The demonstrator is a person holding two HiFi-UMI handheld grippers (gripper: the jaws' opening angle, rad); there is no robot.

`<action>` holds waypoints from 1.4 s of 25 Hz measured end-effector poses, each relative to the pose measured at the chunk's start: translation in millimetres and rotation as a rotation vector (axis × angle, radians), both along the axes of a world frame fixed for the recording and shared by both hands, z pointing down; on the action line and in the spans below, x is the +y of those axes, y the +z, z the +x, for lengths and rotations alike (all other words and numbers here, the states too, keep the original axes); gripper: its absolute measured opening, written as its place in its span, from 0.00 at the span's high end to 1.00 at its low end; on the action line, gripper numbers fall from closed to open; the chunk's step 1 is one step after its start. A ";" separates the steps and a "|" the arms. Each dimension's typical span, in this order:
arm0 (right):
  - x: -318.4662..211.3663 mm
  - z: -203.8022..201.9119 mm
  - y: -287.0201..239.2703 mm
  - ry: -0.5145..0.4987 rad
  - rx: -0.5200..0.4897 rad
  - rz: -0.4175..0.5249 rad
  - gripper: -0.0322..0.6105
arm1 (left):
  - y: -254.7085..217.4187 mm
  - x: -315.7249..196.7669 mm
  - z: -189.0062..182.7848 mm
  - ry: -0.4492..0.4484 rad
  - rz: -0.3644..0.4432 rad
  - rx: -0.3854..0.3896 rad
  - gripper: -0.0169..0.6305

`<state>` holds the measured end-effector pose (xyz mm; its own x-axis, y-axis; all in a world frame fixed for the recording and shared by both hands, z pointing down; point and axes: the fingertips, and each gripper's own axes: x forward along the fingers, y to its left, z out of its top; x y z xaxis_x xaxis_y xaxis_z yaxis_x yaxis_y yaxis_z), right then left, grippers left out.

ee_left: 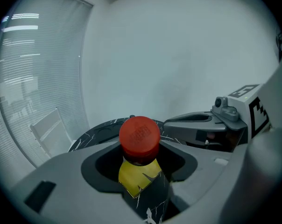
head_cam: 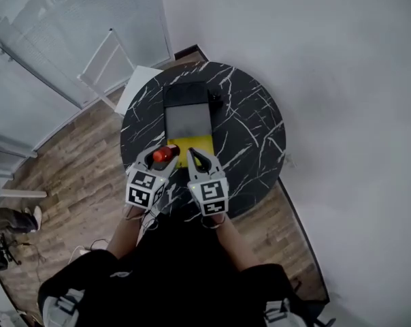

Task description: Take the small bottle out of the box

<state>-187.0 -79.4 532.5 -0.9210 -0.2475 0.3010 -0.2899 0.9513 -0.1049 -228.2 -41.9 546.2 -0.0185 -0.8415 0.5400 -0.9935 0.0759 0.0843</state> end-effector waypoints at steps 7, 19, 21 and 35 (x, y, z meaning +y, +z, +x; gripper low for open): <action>1.7 -5.0 -42.6 0.007 -0.063 0.074 0.95 | -30.3 9.3 -2.3 -0.004 0.059 -0.033 0.64; 1.9 2.5 -81.3 0.043 -0.111 0.134 0.95 | -76.9 5.6 5.9 0.027 0.158 -0.047 0.64; 0.8 4.2 -83.3 0.051 -0.115 0.145 0.95 | -81.6 5.5 6.2 0.027 0.166 -0.052 0.64; 2.1 15.4 -97.3 0.069 -0.154 0.168 0.95 | -93.9 8.3 12.9 0.027 0.191 -0.060 0.64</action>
